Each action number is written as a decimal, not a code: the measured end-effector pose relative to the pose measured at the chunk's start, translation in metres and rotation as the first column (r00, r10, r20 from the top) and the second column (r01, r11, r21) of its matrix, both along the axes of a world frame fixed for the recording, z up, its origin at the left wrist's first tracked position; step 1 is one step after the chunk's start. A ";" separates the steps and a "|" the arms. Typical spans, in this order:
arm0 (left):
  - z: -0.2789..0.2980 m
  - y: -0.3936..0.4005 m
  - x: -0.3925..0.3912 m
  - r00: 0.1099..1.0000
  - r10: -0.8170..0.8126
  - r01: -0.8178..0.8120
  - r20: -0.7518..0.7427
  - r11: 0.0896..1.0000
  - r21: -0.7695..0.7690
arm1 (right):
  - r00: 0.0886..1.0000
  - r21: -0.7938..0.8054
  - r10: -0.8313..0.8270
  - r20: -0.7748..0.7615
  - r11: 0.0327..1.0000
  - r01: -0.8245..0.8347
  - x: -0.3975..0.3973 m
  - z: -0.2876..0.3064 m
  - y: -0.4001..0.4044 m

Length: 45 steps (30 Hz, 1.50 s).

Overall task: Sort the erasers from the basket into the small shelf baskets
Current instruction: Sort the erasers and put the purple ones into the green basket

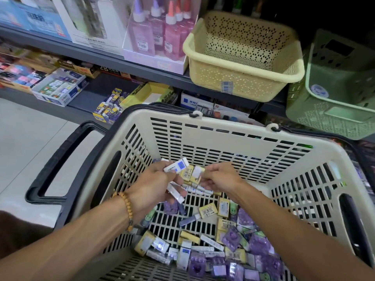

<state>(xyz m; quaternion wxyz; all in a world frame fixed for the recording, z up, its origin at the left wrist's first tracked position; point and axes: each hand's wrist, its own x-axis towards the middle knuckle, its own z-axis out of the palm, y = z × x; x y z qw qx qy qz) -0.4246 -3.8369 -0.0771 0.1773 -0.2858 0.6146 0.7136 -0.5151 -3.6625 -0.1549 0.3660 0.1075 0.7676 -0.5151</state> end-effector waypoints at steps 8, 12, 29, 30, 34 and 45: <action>0.002 0.005 -0.003 0.964 0.251 -0.263 0.087 0.950 0.170 | 0.975 -0.215 0.211 -0.065 0.952 -0.220 0.032 0.040 0.006; 0.000 0.010 -0.004 0.950 0.292 -0.309 0.113 0.929 0.201 | 0.967 -0.261 0.189 -0.172 0.937 -0.230 0.049 0.050 -0.007; -0.016 0.011 -0.001 0.986 0.166 -0.161 0.005 0.960 -0.227 | 0.997 0.018 0.076 -0.016 0.997 -0.076 0.010 0.014 0.035; -0.017 0.011 0.000 0.986 0.165 -0.159 0.004 0.958 -0.239 | 0.998 0.043 0.065 -0.023 0.997 -0.064 0.008 0.009 0.032; -0.018 0.009 0.001 0.991 0.135 -0.124 0.024 0.957 -0.261 | 0.998 0.015 -0.049 -0.030 0.999 0.049 0.005 -0.002 0.021; -0.012 0.011 0.007 0.939 -0.331 0.343 0.091 0.887 -0.310 | 0.953 -0.087 0.258 -0.160 0.958 -0.274 0.045 0.056 -0.002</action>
